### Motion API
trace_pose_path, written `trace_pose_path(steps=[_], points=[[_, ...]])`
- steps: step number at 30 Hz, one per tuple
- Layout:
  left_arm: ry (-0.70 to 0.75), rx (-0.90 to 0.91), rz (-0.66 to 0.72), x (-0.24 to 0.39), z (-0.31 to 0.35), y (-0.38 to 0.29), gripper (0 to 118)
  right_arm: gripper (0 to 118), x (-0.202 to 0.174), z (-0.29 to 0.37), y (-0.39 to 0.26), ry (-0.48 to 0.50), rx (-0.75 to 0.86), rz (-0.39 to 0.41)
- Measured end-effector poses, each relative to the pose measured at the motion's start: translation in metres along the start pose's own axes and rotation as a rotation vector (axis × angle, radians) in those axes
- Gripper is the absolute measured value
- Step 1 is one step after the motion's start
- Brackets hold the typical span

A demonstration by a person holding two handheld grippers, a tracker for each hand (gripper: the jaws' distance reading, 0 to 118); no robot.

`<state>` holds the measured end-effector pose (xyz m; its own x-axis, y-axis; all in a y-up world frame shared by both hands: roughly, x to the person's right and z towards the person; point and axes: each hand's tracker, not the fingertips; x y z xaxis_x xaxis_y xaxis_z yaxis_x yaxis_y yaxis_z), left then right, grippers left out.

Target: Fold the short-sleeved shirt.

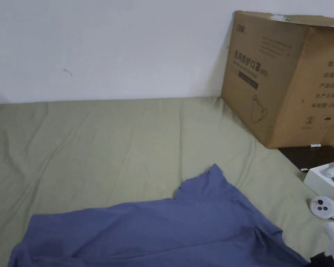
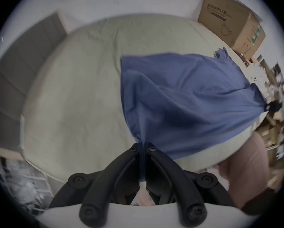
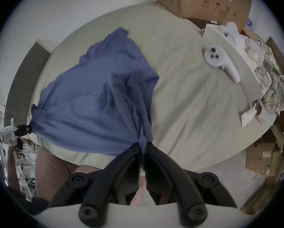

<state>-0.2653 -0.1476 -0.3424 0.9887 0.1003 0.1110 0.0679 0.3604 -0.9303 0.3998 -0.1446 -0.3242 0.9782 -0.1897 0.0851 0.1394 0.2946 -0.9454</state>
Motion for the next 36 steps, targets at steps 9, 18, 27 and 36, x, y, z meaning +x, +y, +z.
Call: trace_pose_path(steps=[9,18,27,36], points=[[-0.093,-0.01,0.2,-0.033,-0.01,-0.02,110,101,-0.012,-0.018,-0.014,-0.002,-0.038,-0.193],[-0.132,0.738,0.124,0.034,0.108,-0.011,106,101,-0.126,0.114,-0.04,0.148,0.992,0.146],[0.093,1.029,-0.013,0.11,0.087,-0.038,0,0,-0.213,0.069,-0.063,-0.034,1.17,0.214],[0.002,0.748,0.037,0.041,0.088,0.054,0,0,-0.177,0.078,-0.044,0.06,1.094,0.134]])
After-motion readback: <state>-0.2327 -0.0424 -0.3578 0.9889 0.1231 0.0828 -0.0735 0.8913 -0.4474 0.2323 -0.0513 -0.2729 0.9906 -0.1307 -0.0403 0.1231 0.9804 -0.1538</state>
